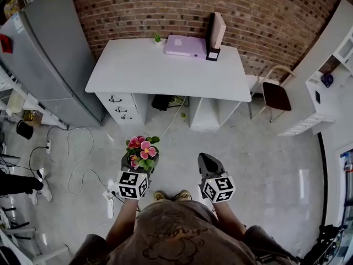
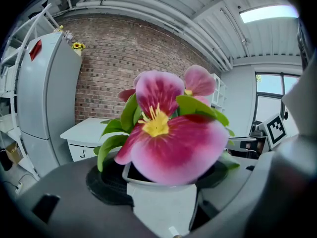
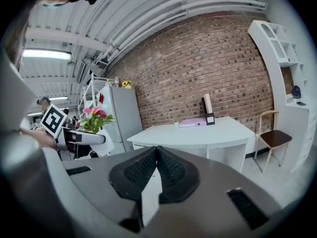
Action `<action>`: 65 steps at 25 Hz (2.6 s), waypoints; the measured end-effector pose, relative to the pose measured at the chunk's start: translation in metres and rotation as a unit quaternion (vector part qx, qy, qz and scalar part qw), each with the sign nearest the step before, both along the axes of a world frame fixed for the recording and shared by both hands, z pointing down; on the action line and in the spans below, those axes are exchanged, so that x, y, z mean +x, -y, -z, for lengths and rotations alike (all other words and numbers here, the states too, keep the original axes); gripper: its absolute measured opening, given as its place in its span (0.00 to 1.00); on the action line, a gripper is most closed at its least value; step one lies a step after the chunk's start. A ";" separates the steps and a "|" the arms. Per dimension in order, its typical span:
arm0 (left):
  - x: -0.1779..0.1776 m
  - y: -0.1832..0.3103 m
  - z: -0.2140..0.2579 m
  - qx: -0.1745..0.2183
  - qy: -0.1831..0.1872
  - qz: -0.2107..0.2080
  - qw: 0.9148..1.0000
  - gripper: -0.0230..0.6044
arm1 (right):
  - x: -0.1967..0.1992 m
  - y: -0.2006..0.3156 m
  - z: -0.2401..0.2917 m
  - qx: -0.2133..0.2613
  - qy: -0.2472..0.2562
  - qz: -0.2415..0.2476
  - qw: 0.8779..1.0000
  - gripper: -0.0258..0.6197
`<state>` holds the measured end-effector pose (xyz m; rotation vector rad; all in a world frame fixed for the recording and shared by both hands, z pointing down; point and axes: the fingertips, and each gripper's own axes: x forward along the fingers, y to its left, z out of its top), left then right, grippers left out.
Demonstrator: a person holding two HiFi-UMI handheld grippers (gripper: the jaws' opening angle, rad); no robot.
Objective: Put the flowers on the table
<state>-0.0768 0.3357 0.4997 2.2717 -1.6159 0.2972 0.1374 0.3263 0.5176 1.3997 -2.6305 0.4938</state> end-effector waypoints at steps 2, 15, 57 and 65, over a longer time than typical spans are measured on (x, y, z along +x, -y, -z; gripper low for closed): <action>-0.006 0.001 -0.001 0.000 0.001 -0.004 1.000 0.62 | -0.007 0.001 0.000 0.001 -0.002 -0.001 1.000 0.04; -0.042 0.016 -0.007 0.012 -0.003 -0.048 0.999 0.62 | -0.054 0.001 -0.010 0.007 -0.024 -0.022 0.999 0.04; -0.050 0.287 0.002 0.011 -0.005 -0.022 1.000 0.62 | -0.070 0.277 -0.002 0.006 -0.019 0.023 1.000 0.04; -0.031 0.347 0.002 0.014 0.000 -0.011 1.000 0.62 | -0.055 0.339 -0.001 0.010 -0.020 0.048 0.999 0.04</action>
